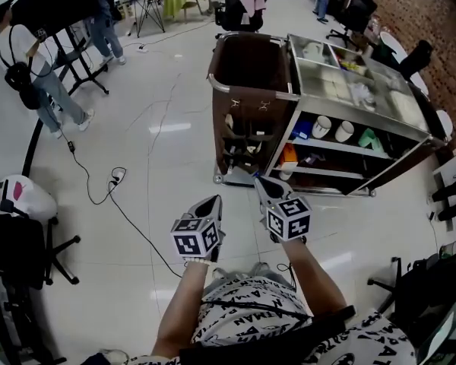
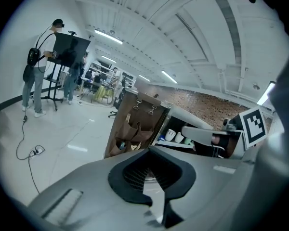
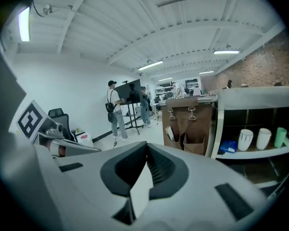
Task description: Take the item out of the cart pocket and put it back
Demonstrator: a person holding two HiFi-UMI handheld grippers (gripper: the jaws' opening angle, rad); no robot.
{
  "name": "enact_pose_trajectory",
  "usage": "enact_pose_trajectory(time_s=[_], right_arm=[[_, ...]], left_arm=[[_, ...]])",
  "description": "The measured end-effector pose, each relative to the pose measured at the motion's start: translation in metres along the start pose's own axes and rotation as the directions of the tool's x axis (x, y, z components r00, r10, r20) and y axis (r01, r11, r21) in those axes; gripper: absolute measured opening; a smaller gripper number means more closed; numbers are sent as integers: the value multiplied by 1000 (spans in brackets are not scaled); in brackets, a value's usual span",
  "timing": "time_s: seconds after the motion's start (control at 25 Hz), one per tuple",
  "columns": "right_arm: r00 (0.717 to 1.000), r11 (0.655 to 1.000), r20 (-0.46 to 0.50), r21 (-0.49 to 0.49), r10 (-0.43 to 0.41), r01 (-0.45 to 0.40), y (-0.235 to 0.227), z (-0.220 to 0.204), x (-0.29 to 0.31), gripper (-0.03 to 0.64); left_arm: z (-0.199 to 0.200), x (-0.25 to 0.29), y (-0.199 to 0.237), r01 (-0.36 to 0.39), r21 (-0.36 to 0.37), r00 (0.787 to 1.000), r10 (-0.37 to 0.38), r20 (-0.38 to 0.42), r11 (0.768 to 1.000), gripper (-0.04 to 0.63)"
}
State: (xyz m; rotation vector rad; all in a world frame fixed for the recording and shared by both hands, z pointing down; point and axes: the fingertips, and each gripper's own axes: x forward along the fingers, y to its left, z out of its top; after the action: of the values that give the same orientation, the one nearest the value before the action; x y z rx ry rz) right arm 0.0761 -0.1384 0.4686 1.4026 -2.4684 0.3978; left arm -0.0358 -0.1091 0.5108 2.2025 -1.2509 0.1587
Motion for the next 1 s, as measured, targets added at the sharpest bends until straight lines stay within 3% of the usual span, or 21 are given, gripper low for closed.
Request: enact_pose_trajectory(time_s=[0.24,0.56,1.0], right_arm=[[1000,999,-17,44,11,-10,-9,-15,-29,0],[998,999,-59,48,17,-14,-24,-34,-45,2],[996,998,-79,53,43,-38,-23,-47,-51,0]], left_arm=[[2,11,-39,11,39,1000,-11,9,999,0],[-14,19,-64,12,33,1000,-12,-9,999,0],[-28,20,-71,5,12,1000,-4,-25,1000,0]])
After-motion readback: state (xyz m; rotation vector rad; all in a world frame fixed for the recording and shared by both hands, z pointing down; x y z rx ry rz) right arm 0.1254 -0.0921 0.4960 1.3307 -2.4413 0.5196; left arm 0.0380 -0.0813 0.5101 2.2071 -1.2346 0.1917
